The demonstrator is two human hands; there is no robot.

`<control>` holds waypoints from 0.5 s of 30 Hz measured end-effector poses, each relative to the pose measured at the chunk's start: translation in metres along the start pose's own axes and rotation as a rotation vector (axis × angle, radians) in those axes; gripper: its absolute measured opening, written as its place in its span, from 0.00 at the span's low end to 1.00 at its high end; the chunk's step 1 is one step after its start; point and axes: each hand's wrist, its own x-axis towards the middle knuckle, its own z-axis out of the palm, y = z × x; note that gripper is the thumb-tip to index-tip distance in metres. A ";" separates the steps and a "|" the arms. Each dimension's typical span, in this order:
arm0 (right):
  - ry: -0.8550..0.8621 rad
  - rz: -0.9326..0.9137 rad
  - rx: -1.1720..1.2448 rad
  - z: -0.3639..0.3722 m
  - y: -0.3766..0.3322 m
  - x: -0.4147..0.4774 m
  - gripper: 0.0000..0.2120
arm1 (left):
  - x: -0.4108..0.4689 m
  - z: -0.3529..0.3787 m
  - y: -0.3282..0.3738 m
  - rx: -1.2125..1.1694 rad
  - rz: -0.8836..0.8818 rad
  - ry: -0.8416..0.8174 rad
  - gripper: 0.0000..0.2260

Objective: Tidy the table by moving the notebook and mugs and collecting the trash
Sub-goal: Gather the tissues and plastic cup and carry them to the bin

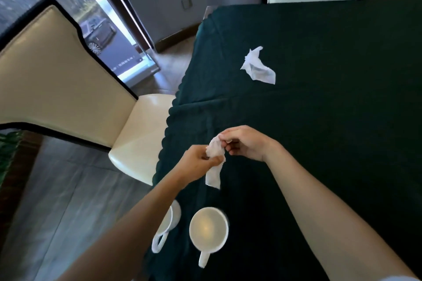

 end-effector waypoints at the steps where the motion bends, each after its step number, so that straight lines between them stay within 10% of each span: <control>1: 0.023 -0.004 0.012 -0.008 -0.002 0.001 0.08 | 0.003 0.004 0.003 -0.053 -0.003 0.019 0.12; 8: 0.411 -0.050 -0.048 -0.061 -0.033 0.023 0.05 | 0.036 0.013 0.035 -0.410 0.007 0.109 0.08; 15: 0.862 -0.181 -0.833 -0.118 -0.056 0.048 0.16 | 0.060 0.020 0.042 -0.463 -0.004 0.135 0.08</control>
